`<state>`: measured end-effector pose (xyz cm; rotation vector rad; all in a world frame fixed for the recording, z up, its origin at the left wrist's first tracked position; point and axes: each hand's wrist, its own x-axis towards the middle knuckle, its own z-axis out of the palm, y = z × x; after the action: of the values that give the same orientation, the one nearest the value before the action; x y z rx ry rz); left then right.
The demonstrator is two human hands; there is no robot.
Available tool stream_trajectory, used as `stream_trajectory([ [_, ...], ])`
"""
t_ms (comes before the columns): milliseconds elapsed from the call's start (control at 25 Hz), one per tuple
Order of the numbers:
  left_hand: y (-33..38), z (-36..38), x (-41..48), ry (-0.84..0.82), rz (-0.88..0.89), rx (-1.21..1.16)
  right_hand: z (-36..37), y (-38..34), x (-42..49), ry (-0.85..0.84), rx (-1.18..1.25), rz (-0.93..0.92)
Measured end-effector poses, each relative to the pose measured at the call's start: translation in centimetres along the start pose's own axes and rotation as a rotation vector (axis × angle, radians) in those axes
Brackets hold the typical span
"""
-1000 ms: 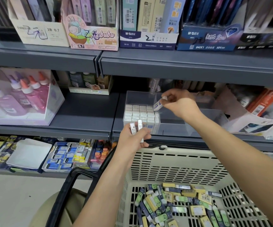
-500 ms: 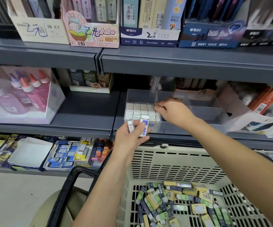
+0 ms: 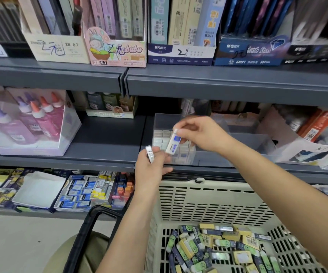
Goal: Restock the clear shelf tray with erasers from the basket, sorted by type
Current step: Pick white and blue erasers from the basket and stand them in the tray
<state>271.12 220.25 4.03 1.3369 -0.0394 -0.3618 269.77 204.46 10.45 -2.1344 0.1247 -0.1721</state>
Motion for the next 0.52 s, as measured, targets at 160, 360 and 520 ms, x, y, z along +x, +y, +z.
stream_trajectory([
  [160, 0.4, -1.0, 1.0, 0.111, -0.038, -0.076, -0.3, 0.1, 4.3, 0.225, 0.053, 0.090],
  [360, 0.6, -1.2, 1.2, 0.163, -0.114, -0.044, 1.9, 1.9, 8.3, 0.165, -0.322, 0.084],
  [520, -0.1, -1.4, 0.8, 0.186, 0.047, 0.089, 3.3, 3.4, 9.0, 0.003, -0.333, 0.070],
])
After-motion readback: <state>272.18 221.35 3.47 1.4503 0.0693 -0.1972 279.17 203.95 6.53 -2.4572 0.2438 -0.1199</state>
